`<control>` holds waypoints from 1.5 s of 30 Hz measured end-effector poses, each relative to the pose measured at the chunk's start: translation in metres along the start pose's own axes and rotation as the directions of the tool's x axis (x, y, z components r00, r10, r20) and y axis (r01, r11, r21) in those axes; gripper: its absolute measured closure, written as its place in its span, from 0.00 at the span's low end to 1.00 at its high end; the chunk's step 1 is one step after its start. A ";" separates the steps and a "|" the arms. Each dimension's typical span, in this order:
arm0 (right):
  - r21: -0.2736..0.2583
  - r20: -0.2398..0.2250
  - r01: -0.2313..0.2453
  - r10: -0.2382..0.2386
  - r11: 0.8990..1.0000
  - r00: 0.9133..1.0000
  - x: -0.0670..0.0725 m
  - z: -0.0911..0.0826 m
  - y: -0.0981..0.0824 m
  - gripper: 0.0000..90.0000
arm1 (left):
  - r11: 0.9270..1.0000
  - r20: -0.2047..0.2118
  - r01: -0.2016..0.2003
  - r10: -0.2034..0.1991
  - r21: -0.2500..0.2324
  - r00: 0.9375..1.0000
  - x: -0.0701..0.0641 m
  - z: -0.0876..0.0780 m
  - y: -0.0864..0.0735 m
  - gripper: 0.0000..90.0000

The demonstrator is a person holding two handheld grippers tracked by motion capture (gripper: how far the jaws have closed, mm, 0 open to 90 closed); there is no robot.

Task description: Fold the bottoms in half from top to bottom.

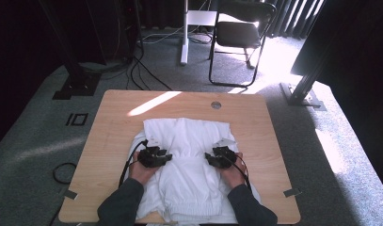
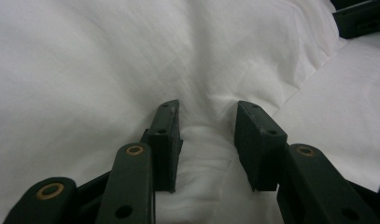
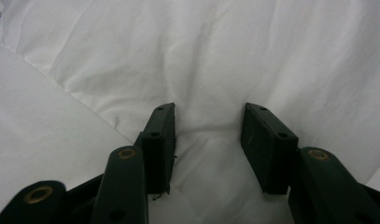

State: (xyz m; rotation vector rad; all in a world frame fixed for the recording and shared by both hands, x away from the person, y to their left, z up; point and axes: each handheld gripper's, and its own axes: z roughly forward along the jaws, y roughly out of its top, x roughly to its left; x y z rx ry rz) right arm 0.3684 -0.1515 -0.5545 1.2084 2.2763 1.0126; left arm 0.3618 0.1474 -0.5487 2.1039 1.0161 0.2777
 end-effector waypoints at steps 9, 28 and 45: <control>-0.001 -0.033 0.023 -0.023 1.000 0.999 0.011 -0.017 -0.016 0.60 | 0.999 -0.038 0.003 -0.005 -0.050 0.999 -0.009 -0.032 -0.006 0.60; -0.016 -0.038 0.008 -0.008 1.000 0.999 0.010 -0.017 -0.019 0.61 | 0.975 -0.270 0.221 -0.216 -0.013 0.939 0.105 0.012 0.033 0.17; -0.085 0.044 -0.169 0.173 0.982 0.984 -0.058 -0.022 0.027 0.51 | 0.986 -0.099 0.160 -0.154 0.053 0.983 0.096 0.012 0.040 0.81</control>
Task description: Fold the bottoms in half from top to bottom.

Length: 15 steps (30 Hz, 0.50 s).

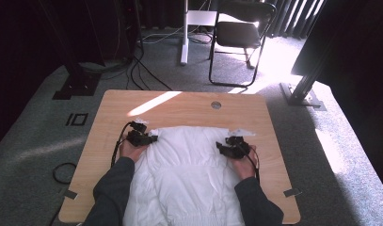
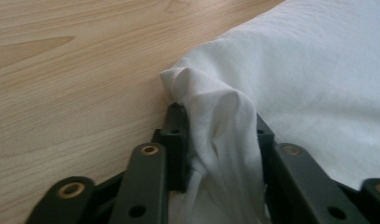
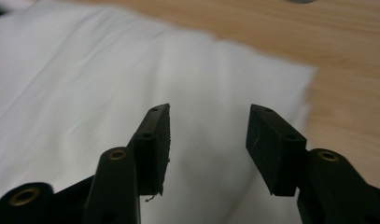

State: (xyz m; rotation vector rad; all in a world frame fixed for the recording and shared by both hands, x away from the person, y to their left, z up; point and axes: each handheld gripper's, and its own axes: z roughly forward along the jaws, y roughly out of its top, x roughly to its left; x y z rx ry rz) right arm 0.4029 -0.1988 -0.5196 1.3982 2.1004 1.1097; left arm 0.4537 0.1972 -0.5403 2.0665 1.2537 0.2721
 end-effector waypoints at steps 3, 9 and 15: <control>0.034 0.004 -0.075 0.074 0.997 0.997 -0.023 0.019 0.015 0.42 | 1.000 0.009 0.002 -0.002 0.001 1.000 0.001 0.000 0.000 0.85; 0.078 0.009 -0.171 0.171 0.982 0.985 -0.041 0.053 0.026 0.36 | 1.000 0.025 0.012 -0.011 -0.005 1.000 0.004 0.001 0.000 0.85; 0.146 0.035 -0.120 0.116 0.982 0.993 -0.031 0.066 0.023 0.60 | 1.000 0.025 0.021 -0.021 -0.005 0.999 0.004 0.001 0.000 0.85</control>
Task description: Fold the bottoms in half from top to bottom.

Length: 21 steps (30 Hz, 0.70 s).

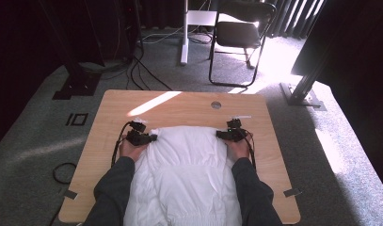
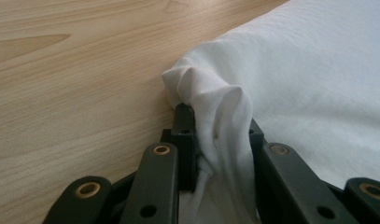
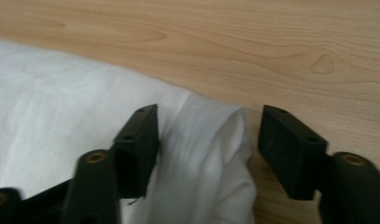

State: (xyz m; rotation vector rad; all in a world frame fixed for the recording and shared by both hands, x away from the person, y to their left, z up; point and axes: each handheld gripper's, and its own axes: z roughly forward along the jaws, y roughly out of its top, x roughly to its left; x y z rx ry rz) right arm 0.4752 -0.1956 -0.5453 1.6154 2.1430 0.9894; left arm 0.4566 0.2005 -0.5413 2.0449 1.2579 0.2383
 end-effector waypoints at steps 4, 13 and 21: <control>0.029 -0.035 0.038 -0.037 0.999 0.999 0.007 -0.001 0.001 0.91 | 1.000 -0.011 0.020 -0.020 -0.004 1.000 0.000 -0.002 0.001 0.90; -0.164 0.008 0.064 -0.063 0.984 0.998 0.003 -0.048 0.027 0.95 | 0.984 -0.007 0.002 -0.003 -0.181 1.000 -0.009 -0.052 0.043 0.93; -0.327 -0.016 0.102 -0.114 0.939 0.993 0.005 -0.098 0.045 0.94 | 0.958 0.010 -0.034 0.039 -0.284 0.999 -0.019 -0.086 0.057 0.92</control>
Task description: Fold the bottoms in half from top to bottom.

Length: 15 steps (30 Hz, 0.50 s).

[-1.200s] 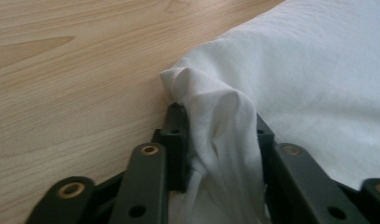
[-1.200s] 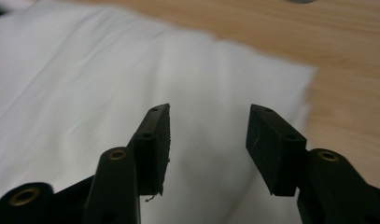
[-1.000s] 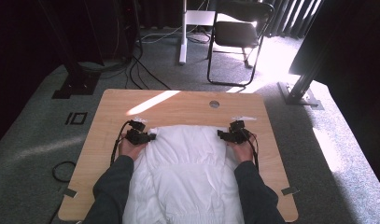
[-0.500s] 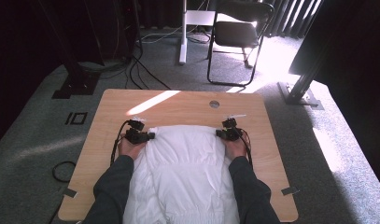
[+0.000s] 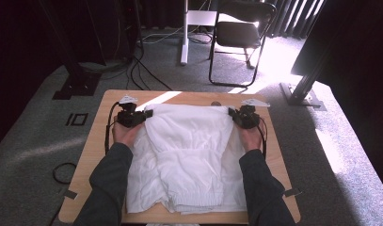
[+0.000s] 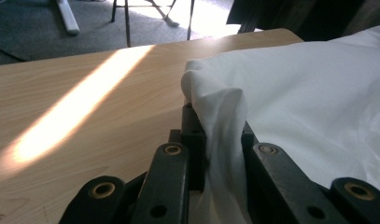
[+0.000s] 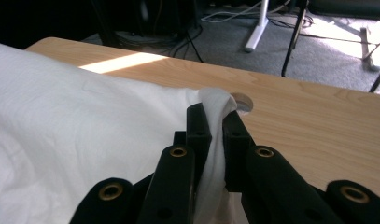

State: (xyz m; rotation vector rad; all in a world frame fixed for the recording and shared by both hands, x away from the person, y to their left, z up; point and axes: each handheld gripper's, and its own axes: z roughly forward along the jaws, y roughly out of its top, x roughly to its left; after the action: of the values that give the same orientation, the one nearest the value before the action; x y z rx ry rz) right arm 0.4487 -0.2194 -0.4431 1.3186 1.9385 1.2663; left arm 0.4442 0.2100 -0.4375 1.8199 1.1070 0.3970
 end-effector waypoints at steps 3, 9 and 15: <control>-0.023 -0.049 0.009 -0.010 1.000 0.999 0.003 -0.017 -0.005 0.94 | 1.000 0.027 -0.019 0.020 -0.022 0.999 -0.006 -0.015 -0.010 0.92; -0.065 -0.157 0.041 -0.051 0.997 0.986 0.016 -0.065 -0.028 0.94 | 0.995 0.093 -0.057 0.065 -0.082 0.994 -0.026 -0.057 -0.039 0.92; 0.001 -0.167 0.138 -0.136 0.990 0.977 0.033 -0.094 -0.081 0.94 | 0.990 0.135 -0.139 0.136 0.009 0.981 -0.053 -0.077 -0.089 0.91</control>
State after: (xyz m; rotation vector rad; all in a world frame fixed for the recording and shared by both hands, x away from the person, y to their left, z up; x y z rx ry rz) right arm 0.3245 -0.2387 -0.4673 1.0932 2.1148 1.3344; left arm 0.3182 0.2230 -0.4636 1.9166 0.8987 0.3407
